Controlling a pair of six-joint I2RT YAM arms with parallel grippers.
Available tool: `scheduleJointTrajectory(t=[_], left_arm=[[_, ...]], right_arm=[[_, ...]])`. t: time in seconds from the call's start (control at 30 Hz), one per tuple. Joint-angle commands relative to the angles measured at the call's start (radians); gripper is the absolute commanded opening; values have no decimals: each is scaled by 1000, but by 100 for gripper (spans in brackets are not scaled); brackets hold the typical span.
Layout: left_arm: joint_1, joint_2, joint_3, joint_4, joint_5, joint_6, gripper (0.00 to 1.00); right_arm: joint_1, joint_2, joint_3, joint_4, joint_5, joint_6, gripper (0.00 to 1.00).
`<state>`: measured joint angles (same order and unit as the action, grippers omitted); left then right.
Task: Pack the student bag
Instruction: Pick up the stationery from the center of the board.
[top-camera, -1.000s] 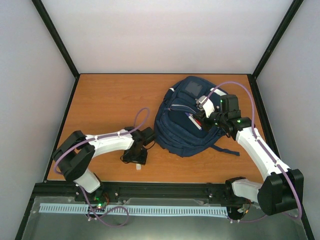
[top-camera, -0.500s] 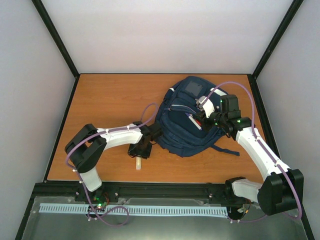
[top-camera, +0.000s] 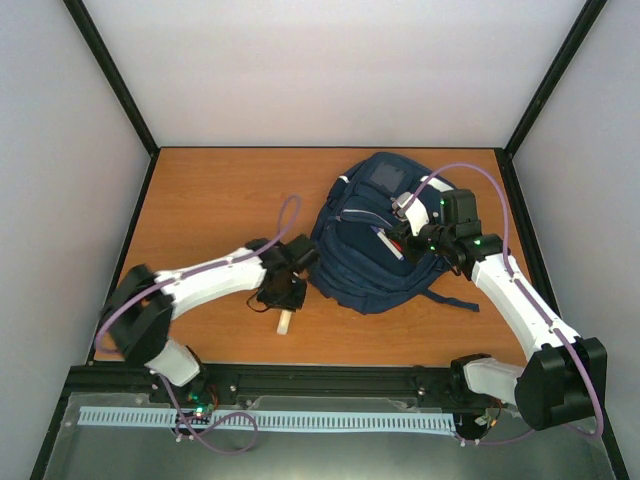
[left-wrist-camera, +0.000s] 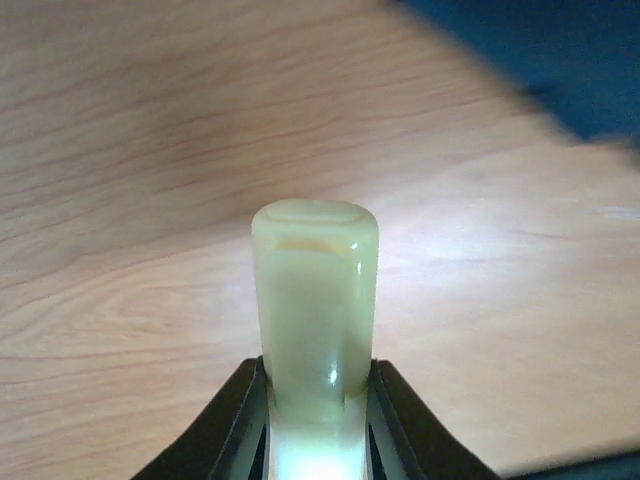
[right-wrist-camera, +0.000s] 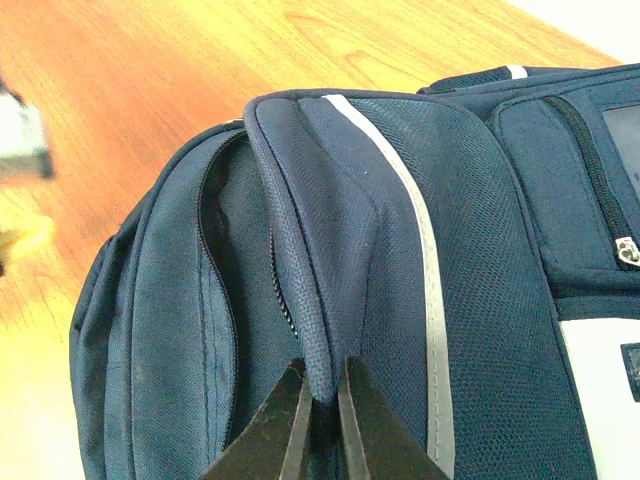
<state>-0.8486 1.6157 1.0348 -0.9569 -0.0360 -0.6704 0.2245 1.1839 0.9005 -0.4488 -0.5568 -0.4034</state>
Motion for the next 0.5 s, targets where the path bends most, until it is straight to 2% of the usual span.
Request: scheduleJointTrajectory(t=[0.0, 0.07, 0.17, 0.33, 0.47], left_arm=[[-12, -221, 48, 127, 221, -10, 8], [-11, -278, 37, 244, 327, -56, 8], [-12, -302, 18, 429, 400, -147, 8], [-12, -225, 14, 724, 435, -290, 7], [-12, -145, 56, 841, 404, -340, 7]], right_arm=[[-12, 3, 24, 18, -11, -10, 8], [-11, 3, 24, 18, -12, -10, 8], [-11, 3, 25, 19, -9, -11, 8], [-12, 2, 23, 22, -12, -5, 8], [-12, 2, 20, 25, -11, -4, 8]])
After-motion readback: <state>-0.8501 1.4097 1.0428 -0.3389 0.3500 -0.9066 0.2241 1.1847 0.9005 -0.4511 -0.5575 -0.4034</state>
